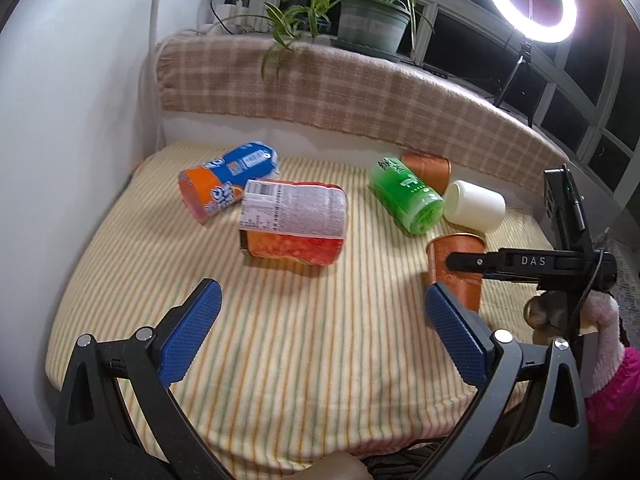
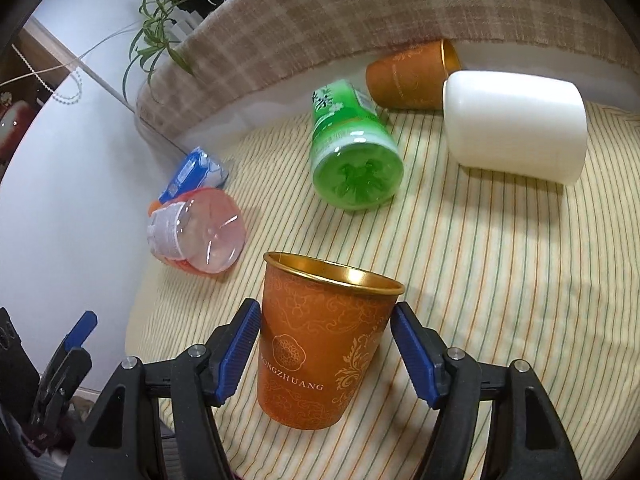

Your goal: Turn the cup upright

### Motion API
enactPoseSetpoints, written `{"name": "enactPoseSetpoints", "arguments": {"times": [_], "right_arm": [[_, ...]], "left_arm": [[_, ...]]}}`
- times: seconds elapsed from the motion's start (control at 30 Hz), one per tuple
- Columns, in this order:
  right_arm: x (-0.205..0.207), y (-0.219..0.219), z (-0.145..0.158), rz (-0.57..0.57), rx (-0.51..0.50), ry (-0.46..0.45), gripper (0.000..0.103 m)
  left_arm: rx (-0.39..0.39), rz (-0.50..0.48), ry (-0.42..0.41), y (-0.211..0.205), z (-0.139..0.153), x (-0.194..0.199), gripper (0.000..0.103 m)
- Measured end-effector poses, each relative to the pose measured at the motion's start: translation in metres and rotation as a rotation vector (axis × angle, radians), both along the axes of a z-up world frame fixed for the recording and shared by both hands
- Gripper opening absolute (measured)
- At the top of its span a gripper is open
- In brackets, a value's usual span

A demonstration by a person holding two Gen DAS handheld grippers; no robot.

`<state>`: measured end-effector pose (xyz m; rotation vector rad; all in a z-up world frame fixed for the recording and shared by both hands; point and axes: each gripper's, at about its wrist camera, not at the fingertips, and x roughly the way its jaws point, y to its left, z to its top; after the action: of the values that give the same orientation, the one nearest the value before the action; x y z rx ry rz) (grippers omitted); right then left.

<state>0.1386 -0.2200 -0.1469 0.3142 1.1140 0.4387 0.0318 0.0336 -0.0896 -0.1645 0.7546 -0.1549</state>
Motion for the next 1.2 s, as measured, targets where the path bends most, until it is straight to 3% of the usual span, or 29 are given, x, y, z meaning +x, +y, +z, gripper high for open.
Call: {"name": "enactPoseSetpoints", "arguments": {"times": [0.17, 0.53, 0.77, 0.9, 1.2], "right_arm": [[-0.01, -0.009, 0.006, -0.026, 0.028, -0.034, 0.083], [-0.074, -0.06, 0.028, -0.17, -0.018, -0.143, 0.083], [-0.107, -0.099, 0.023, -0.286, -0.023, -0.132, 0.083], [-0.118, -0.113, 0.018, -0.325, -0.028, -0.123, 0.083], [-0.122, -0.12, 0.015, -0.351, -0.017, -0.118, 0.083]], "left_arm": [[-0.025, -0.043, 0.02, -0.011, 0.0, 0.01, 0.103], [-0.186, -0.241, 0.16, -0.053, -0.005, 0.056, 0.1], [-0.262, -0.338, 0.298, -0.088, -0.026, 0.093, 0.095], [-0.304, -0.351, 0.374, -0.097, -0.04, 0.112, 0.085], [-0.328, -0.356, 0.466, -0.112, -0.059, 0.137, 0.085]]}}
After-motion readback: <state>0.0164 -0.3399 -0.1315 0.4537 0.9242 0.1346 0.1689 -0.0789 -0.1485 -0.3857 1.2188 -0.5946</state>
